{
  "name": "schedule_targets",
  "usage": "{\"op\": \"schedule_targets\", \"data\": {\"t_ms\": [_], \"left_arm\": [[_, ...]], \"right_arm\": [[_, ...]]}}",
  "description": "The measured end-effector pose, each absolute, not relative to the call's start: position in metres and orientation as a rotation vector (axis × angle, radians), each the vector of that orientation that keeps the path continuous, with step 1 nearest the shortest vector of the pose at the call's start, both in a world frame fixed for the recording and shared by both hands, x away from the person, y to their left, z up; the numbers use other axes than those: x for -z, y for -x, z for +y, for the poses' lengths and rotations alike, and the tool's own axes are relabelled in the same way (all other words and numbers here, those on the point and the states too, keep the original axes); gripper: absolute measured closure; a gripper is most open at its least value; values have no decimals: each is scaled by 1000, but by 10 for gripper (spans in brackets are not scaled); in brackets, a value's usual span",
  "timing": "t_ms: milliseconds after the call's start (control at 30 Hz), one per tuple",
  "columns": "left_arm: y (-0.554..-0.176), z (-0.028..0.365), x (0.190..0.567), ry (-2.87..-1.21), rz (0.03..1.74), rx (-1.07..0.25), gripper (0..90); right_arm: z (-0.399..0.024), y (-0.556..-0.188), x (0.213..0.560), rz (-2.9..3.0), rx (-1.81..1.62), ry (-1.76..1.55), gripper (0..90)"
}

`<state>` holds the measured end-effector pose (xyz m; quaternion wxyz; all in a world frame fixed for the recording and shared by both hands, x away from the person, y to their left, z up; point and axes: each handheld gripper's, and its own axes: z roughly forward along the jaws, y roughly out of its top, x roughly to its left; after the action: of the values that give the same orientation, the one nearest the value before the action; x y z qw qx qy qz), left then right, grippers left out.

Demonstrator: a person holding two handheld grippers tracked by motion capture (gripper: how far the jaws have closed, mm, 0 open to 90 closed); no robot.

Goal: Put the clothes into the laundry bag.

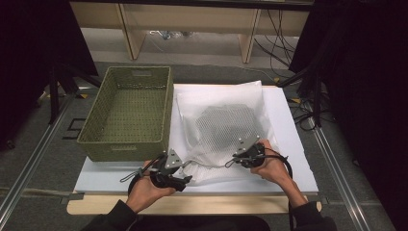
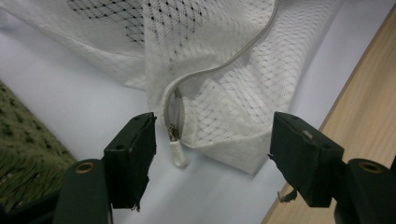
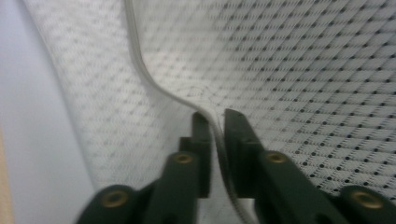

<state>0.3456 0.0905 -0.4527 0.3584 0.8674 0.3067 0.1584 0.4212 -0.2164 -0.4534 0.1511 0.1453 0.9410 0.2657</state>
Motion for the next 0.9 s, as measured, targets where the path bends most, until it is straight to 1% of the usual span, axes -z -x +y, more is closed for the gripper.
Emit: {"op": "schedule_targets", "data": {"t_ms": [67, 167, 300, 533, 600, 700, 900], "left_arm": [[-344, 95, 451, -2236, 784, -411, 299], [-341, 100, 452, -2209, 807, -393, 303], [-338, 110, 455, -2169, 842, -374, 296], [-324, 123, 454, -2143, 858, -369, 282], [-323, 125, 454, -2137, 856, -379, 281], [-318, 126, 452, -2094, 882, -356, 278], [-311, 130, 451, -2063, 892, -352, 234]], "right_arm": [[-218, -420, 446, 2653, -814, -436, 650], [-223, -415, 436, 2596, -887, -470, 567], [-232, -407, 425, 2545, -987, -556, 499], [-263, -406, 408, 2361, -1151, -725, 482], [-269, -407, 408, 2355, -1160, -739, 475], [-277, -403, 412, 2357, -1159, -800, 457], [-287, -391, 422, 2364, -1156, -841, 440]]}}
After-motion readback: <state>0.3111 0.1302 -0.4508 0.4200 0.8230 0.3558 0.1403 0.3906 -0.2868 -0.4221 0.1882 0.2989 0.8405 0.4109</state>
